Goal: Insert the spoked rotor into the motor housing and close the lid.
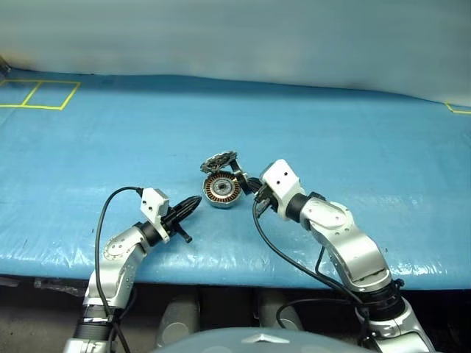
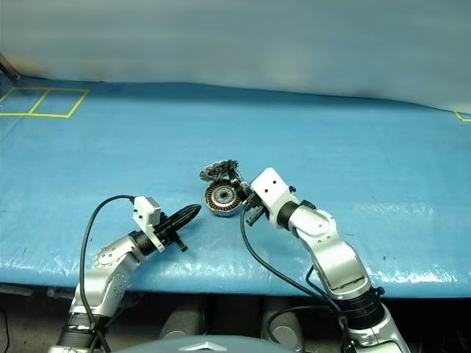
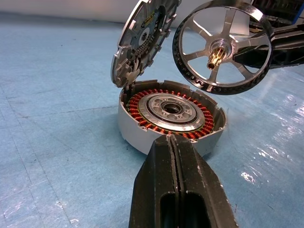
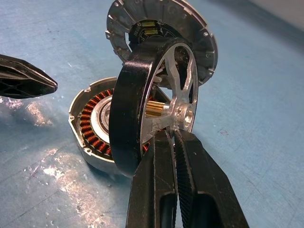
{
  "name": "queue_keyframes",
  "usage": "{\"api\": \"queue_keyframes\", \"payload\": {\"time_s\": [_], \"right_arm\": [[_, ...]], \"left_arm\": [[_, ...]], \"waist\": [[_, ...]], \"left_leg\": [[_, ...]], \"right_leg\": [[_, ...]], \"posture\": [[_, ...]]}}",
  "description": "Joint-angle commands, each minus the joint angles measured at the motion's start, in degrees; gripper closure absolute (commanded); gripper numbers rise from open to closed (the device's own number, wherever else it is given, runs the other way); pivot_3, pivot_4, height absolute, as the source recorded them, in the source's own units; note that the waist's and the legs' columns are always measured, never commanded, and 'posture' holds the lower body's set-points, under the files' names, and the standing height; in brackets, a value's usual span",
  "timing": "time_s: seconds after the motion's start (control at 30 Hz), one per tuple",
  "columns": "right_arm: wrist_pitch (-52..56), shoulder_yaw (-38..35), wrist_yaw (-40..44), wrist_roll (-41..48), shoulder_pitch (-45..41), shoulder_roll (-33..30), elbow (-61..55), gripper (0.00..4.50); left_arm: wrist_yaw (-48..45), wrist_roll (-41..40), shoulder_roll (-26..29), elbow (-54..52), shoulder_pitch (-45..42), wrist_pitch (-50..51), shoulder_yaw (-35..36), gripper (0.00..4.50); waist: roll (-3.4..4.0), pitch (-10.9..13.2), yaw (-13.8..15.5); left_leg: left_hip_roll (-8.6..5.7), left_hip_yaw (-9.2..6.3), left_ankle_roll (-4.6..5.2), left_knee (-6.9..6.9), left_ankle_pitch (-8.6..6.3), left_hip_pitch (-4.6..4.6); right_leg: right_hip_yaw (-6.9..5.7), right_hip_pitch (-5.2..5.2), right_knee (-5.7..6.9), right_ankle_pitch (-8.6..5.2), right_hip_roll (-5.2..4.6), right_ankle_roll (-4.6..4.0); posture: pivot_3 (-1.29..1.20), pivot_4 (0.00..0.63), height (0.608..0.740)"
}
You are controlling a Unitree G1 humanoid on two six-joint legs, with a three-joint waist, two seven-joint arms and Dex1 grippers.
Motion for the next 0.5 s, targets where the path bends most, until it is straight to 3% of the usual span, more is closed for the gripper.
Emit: {"api": "queue_keyframes", "payload": {"time_s": [0.03,0.5], "right_arm": [[-1.84,0.36,-0.58,-0.79,-1.57,-0.12,-2.76,4.49],[-5.62,4.25,-1.53,-3.62,-3.55,1.44,2.91,4.49]], "left_arm": [[-0.21,-0.42,-0.02,-0.87,0.38,-0.66,0.23,4.5],[0.32,-0.25,0.17,-1.36,1.26,-0.41,0.4,4.5]], "waist": [[0.0,0.0,-0.01],[0.0,0.01,-0.01]], "left_leg": [[0.0,0.0,0.0,0.0,0.0,0.0],[0.0,-0.01,0.0,0.0,0.0,-0.01]], "right_leg": [[0.0,0.0,0.0,0.0,0.0,0.0],[-0.02,-0.01,0.0,0.0,0.0,-0.01]], "posture": [[0.0,0.15,0.74],[0.0,0.15,0.74]]}}
